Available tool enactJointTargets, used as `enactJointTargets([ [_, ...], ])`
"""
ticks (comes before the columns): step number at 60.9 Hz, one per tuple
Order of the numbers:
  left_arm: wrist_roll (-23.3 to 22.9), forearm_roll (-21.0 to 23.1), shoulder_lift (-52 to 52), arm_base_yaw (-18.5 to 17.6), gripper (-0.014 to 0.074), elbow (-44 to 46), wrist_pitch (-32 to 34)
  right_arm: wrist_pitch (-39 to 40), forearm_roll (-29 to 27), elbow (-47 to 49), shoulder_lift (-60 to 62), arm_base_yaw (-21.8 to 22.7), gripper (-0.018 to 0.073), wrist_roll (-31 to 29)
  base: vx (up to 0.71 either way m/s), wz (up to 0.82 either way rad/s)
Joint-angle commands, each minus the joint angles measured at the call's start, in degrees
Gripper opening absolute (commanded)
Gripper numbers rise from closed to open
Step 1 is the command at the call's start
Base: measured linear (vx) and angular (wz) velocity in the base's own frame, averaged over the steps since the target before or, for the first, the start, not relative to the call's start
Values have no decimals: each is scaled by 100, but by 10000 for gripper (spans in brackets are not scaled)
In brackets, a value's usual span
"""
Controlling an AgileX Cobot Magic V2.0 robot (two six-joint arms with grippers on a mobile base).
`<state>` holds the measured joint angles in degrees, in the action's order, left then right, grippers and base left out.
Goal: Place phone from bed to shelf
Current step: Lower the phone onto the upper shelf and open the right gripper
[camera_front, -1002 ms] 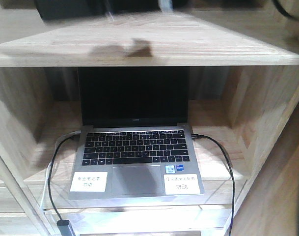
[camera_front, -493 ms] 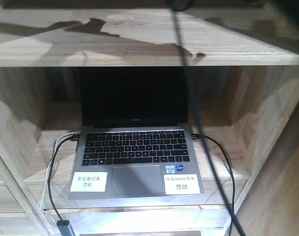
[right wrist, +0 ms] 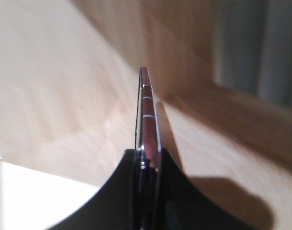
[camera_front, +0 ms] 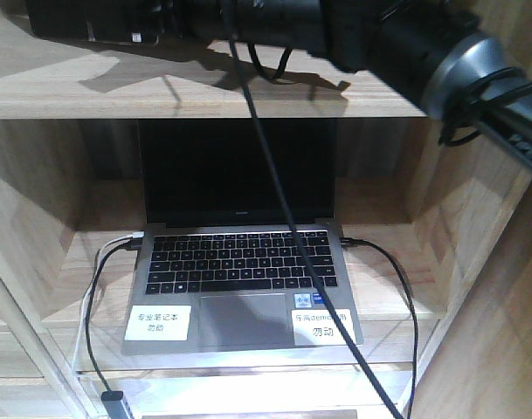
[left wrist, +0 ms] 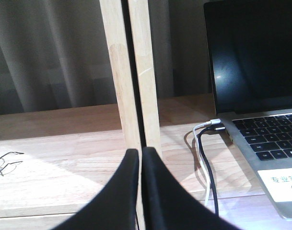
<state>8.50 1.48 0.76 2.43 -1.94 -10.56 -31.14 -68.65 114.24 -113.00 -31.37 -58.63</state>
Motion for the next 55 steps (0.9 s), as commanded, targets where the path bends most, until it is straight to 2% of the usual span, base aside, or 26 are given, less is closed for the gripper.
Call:
enactJointTargets([
  [1,-33,52,77,-20,1,122,415,248,-261,214,280,16,0,-6,0,0],
  [11,-33,52,77,-20,1,122,415,262,-261,214,197,16,16,-6,0,0],
  [20,-33,52,77,-20,1,122,415,289,-226,214,197,16,78,-6,0,0],
  [31,-33,52,77,-20,1,122,415,419,-222,214,197,16,261,-6,0,0],
  [38,-33,52,77,-20,1,122,415,499,-182,214,197,20,449,-11,0,0],
  [46,-33,52,77,-20,1,122,415,504,-76,214,218,21,602,-11,0,0],
  [55,-33,52,77,-20,1,122,415,504,53,214,308,21,629,-11,0,0],
])
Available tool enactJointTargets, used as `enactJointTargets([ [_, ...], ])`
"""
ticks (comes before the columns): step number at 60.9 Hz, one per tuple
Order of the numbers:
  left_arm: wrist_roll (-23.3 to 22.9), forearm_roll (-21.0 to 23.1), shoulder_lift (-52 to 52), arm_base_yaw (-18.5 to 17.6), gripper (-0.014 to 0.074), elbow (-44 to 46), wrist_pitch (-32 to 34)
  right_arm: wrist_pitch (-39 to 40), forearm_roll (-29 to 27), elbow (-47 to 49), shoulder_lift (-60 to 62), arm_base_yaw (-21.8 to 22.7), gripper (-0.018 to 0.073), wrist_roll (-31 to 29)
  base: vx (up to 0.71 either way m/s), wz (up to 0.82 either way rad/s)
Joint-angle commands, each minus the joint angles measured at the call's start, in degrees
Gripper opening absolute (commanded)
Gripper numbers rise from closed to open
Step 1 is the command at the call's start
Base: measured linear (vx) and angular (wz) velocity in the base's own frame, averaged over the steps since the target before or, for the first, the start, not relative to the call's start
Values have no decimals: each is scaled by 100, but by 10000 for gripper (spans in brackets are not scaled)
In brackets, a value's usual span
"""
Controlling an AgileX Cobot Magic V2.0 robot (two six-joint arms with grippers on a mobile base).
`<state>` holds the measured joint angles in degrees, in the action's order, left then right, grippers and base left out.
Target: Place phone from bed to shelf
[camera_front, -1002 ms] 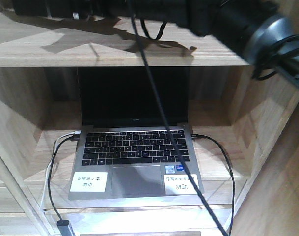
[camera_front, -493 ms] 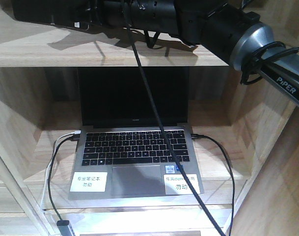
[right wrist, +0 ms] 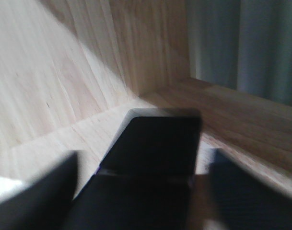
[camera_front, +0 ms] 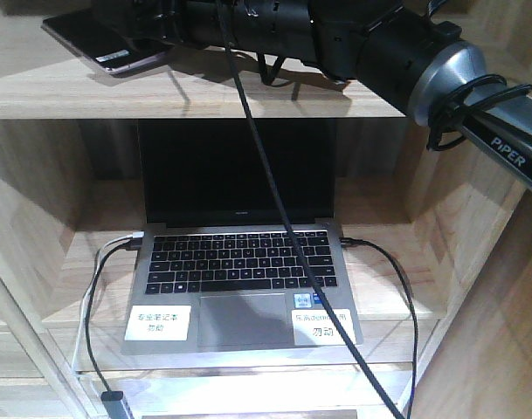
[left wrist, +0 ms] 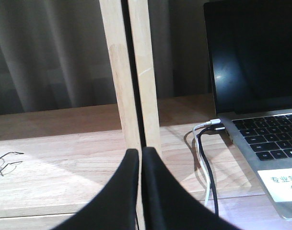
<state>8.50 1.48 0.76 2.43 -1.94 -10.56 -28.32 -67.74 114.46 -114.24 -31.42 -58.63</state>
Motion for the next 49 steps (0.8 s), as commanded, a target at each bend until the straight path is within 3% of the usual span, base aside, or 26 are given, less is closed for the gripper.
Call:
enactJointTargets([
  [1,-33,52,77,-20,1,122,415,222,-6,191,446,27,627,-11,0,0],
  [23,-33,52,77,-20,1,122,415,167,889,181,863,27,489,565,0,0],
  [30,-33,52,77,-20,1,122,415,69,1215,181,1047,27,343,962,0,0],
  [39,-33,52,77,-20,1,122,415,-348,1617,181,1277,27,-11,1426,0,0],
  [49,-33,52,77,-20,1,122,415,-607,1785,-173,1590,27,-11,1786,0,0],
])
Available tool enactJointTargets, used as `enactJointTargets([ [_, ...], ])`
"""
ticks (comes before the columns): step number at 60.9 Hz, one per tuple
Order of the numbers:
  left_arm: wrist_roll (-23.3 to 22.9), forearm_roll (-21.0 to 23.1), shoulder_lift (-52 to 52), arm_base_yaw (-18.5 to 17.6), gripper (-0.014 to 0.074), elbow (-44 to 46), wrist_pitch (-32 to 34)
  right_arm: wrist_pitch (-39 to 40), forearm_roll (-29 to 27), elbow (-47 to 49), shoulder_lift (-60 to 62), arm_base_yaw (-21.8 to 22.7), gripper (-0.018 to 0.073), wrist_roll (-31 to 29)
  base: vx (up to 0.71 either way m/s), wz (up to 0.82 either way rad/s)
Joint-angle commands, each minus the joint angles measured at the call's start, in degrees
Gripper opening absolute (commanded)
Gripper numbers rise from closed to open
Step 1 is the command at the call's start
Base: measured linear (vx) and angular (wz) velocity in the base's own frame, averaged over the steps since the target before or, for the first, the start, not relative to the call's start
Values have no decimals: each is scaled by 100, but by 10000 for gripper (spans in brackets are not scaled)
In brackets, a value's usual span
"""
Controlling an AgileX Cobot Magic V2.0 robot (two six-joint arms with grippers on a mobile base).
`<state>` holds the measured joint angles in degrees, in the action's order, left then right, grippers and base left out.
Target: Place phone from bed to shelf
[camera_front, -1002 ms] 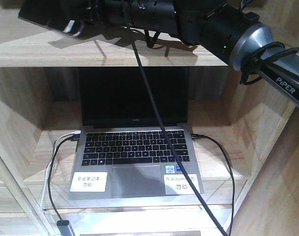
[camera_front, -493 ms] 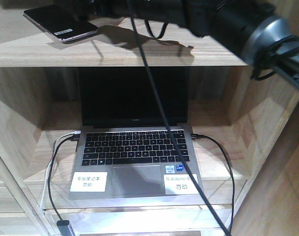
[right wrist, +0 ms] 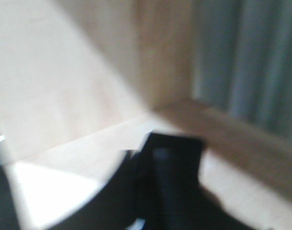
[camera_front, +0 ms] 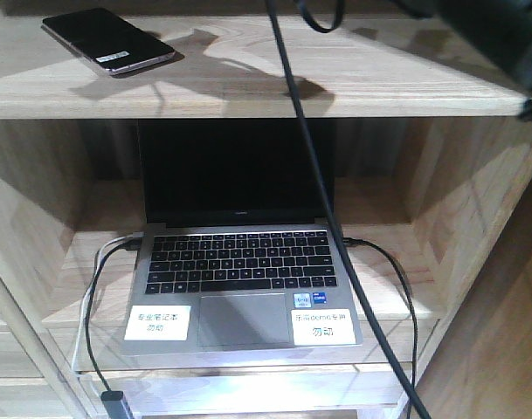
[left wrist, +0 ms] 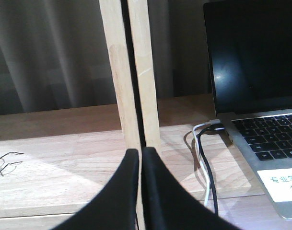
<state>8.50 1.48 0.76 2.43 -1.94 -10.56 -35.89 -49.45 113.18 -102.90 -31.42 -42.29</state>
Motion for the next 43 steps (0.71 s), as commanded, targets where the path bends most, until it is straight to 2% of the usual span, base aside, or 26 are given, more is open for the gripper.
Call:
enactJointTargets([
  [1,-33,52,77,-20,1,122,415,180,-48,-151,522,27,-11,152,0,0],
  [12,-33,52,77,-20,1,122,415,733,-48,-1316,1271,27,-9,98,0,0],
  [27,-33,52,77,-20,1,122,415,1540,-48,-3056,2545,27,-9,-431,0,0],
  [43,-33,52,77,-20,1,122,415,2208,-48,-4746,4089,27,-9,-503,0,0],
])
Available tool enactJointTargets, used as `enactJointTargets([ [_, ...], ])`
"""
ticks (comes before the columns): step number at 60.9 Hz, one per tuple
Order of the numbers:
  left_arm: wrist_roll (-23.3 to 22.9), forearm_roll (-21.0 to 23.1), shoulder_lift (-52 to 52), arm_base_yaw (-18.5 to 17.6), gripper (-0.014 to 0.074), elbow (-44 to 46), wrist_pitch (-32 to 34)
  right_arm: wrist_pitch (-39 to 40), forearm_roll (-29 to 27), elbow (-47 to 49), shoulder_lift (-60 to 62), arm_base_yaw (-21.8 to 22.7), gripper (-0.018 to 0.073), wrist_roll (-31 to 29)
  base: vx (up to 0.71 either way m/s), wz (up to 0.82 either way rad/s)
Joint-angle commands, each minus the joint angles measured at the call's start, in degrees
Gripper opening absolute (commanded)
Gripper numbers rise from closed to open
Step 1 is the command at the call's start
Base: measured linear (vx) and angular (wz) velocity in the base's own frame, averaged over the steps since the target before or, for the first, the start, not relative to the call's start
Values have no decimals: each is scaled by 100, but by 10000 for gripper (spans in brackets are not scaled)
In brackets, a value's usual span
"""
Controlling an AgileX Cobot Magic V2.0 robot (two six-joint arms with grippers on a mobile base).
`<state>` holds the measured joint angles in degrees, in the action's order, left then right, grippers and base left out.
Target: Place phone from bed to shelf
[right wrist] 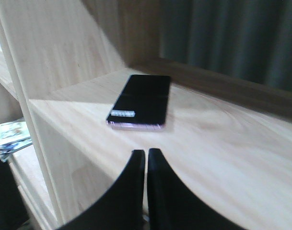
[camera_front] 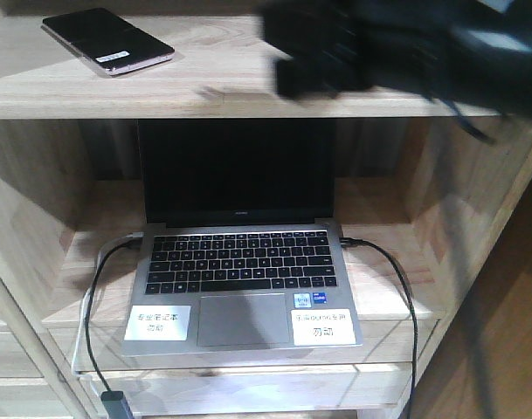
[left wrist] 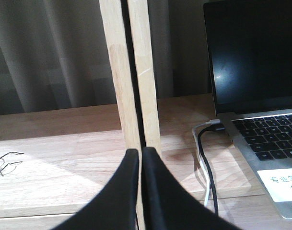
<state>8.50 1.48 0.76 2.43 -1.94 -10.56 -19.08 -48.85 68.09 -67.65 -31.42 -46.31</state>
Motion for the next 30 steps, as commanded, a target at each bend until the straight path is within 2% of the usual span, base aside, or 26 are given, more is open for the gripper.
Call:
enactJointTargets([
  [1,-33,52,77,-20,1,122,415,552,-108,-366,697,27,-9,-112,0,0],
  [30,-33,52,77,-20,1,122,415,602,-140,-2949,3569,21,-9,-113,0,0],
])
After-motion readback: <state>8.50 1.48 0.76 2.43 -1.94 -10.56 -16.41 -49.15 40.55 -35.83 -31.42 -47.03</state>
